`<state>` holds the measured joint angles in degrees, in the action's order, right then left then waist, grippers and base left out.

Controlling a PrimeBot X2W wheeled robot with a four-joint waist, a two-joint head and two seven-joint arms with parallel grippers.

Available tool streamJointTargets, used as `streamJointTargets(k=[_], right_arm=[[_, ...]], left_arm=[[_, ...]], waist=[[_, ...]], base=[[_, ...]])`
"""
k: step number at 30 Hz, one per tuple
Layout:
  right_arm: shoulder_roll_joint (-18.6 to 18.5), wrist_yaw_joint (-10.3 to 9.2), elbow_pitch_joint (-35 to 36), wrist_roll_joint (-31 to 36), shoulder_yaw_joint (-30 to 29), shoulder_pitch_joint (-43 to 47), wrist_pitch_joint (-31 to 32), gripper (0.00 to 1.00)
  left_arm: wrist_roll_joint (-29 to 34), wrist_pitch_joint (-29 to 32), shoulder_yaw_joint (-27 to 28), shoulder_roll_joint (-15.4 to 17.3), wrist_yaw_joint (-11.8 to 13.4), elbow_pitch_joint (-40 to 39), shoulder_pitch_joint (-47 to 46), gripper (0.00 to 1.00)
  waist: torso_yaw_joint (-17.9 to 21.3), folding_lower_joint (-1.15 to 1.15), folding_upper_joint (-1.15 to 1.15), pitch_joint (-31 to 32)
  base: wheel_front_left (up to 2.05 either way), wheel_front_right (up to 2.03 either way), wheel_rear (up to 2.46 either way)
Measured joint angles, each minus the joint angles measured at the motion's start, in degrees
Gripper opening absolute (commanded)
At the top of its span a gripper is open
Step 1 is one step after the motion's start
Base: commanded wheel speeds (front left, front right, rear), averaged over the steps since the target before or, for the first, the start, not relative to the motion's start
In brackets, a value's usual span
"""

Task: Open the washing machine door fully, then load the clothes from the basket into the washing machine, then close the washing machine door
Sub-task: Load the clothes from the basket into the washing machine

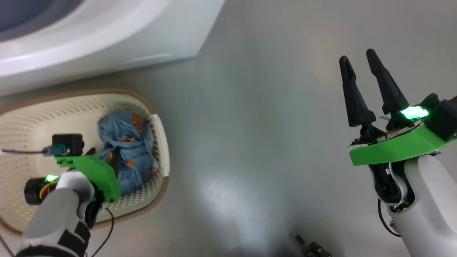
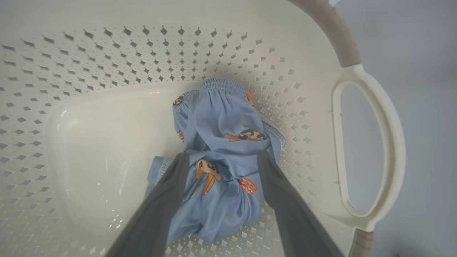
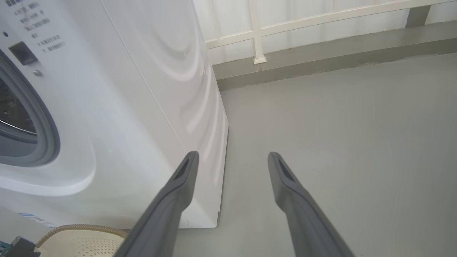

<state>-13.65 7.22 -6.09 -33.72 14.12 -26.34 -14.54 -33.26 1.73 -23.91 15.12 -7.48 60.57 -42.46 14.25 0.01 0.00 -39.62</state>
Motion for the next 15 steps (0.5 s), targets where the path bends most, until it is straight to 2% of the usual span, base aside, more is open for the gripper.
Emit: streamJointTargets(k=[7,15], right_arm=[[1.3,0.00,0.2,0.0,0.1,-0.8,0.0,1.00],[2.8,0.00,0.7,0.0,0.5,-2.8,0.0,1.00]], left_arm=[[-5.7,3.7,-3.7,0.6,0.0,-0.2,-2.0,1.00],[-10.0,6.7,-5.4,3.6,0.0,1.8,-5.8,1.00]], waist=[[2.1,0.00,0.00,-4.6],[4.6,0.00,0.00,-8.9]], base=[[0.00,0.00,0.00],[0.00,0.00,0.00]])
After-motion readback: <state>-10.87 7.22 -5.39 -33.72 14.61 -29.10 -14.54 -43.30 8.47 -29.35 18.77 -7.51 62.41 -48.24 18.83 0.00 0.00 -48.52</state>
